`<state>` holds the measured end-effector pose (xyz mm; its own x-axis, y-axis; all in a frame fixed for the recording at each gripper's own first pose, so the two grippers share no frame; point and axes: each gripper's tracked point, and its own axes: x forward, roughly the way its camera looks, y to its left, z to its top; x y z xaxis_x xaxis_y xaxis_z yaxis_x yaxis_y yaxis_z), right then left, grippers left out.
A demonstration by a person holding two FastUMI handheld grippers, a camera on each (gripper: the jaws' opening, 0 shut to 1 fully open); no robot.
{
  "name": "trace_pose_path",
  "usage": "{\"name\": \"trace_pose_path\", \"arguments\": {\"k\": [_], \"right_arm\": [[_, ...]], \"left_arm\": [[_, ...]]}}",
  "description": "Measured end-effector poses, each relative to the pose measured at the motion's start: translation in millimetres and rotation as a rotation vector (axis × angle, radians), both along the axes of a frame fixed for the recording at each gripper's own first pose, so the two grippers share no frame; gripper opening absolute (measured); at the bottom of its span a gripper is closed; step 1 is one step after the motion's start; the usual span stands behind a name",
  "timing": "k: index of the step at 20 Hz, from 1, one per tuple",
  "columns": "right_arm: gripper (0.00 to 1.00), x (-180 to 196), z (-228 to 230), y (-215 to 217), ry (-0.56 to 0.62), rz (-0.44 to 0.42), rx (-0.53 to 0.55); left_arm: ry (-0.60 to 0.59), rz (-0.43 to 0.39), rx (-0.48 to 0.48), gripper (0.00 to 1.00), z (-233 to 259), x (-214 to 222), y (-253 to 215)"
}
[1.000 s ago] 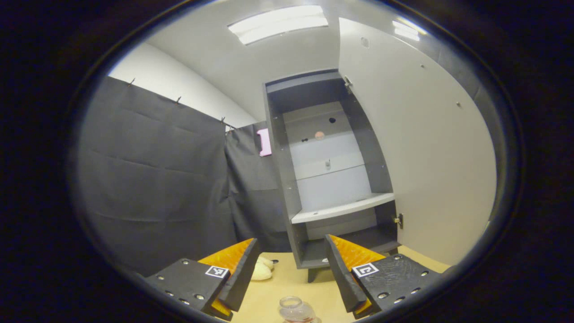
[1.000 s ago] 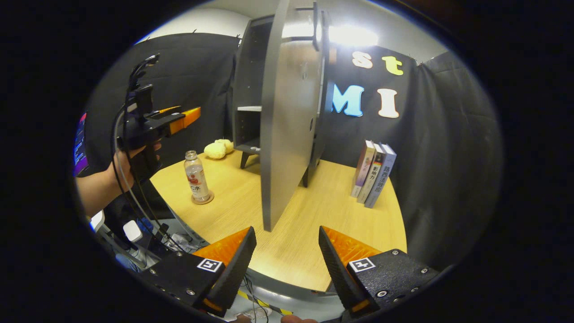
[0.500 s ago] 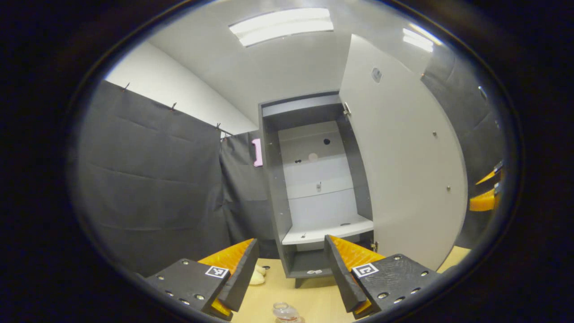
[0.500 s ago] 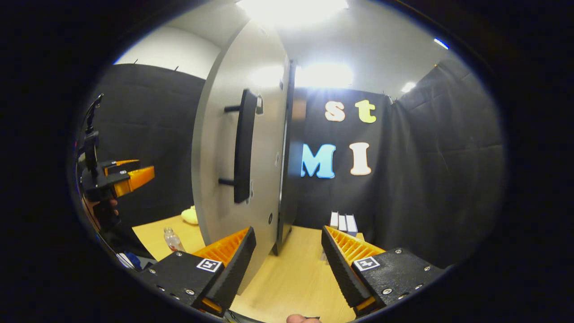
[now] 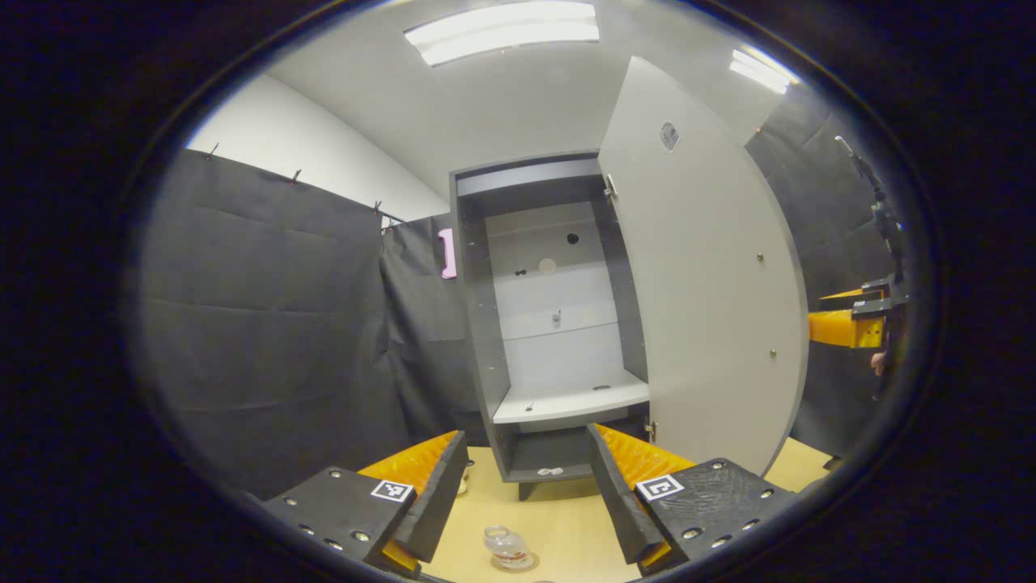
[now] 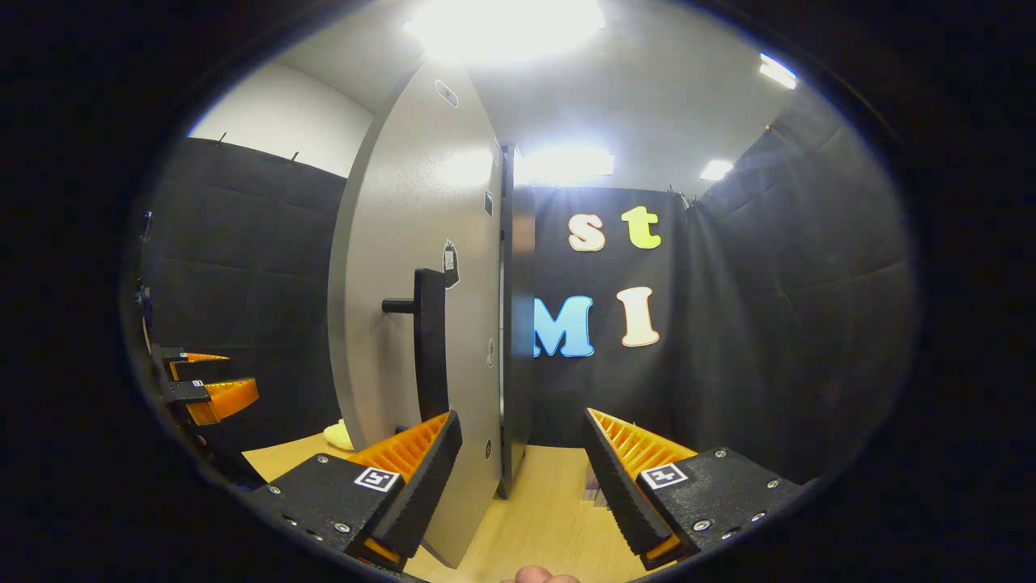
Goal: Open the cabinet door with the right hand, grasp the bottle in the cabinet with the left hand and place it on the coaster, then close the cabinet door with the right hand.
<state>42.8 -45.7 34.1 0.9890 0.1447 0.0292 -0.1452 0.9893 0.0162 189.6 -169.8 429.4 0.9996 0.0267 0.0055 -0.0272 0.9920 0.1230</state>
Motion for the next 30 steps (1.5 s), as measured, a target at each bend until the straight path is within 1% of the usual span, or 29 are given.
{"name": "trace_pose_path", "arguments": {"k": [2,3,5,6,7,8,9,10,11,16,21,22,23,26,27,28,30], "right_arm": [[0.92,-1,0,6,0.016,-0.001,0.013],[0.90,-1,1,11,0.023,-0.002,0.017],[0.90,-4,2,26,0.032,0.005,0.005],[0.90,-5,3,36,0.032,0.012,-0.006],[0.90,-4,3,46,0.033,0.020,-0.012],[0.90,-4,3,58,0.035,0.029,-0.011],[0.90,-2,1,67,0.040,0.038,-0.005],[0.87,-1,0,79,0.044,0.045,0.000],[0.90,1,0,91,0.046,0.051,0.003],[0.90,8,2,138,0.058,0.054,0.005],[0.91,27,1,189,0.055,0.050,0.036],[0.91,32,3,198,0.052,0.049,0.038],[0.91,38,2,212,0.049,0.052,0.038],[0.91,55,-7,245,0.077,0.093,0.071],[0.91,61,-9,255,0.084,0.108,0.074],[0.91,66,-10,263,0.087,0.121,0.070],[0.91,77,-12,272,0.084,0.134,0.052]], "left_arm": [[0.003,-0.026,0.005,0.84,-3,11,4],[0.012,-0.028,0.004,0.90,-5,18,11],[0.021,-0.033,-0.030,0.90,-6,30,24],[0.024,-0.031,-0.047,0.84,-8,36,35],[0.026,-0.034,-0.057,0.84,-9,43,42],[0.032,-0.040,-0.064,0.90,-11,50,48],[0.034,-0.052,-0.070,0.90,-11,57,54],[0.032,-0.062,-0.073,0.90,-10,64,58],[0.031,-0.070,-0.072,0.84,-9,72,65],[0.039,-0.117,-0.084,0.84,-20,103,96],[0.043,-0.161,-0.101,0.84,-36,137,128],[0.039,-0.170,-0.104,0.78,-37,140,131],[0.038,-0.177,-0.103,0.84,-39,144,137],[0.045,-0.197,-0.122,0.84,-43,148,147],[0.045,-0.200,-0.129,0.79,-42,148,151],[0.044,-0.202,-0.131,0.84,-41,146,153],[0.043,-0.200,-0.130,0.84,-39,143,157]]}}
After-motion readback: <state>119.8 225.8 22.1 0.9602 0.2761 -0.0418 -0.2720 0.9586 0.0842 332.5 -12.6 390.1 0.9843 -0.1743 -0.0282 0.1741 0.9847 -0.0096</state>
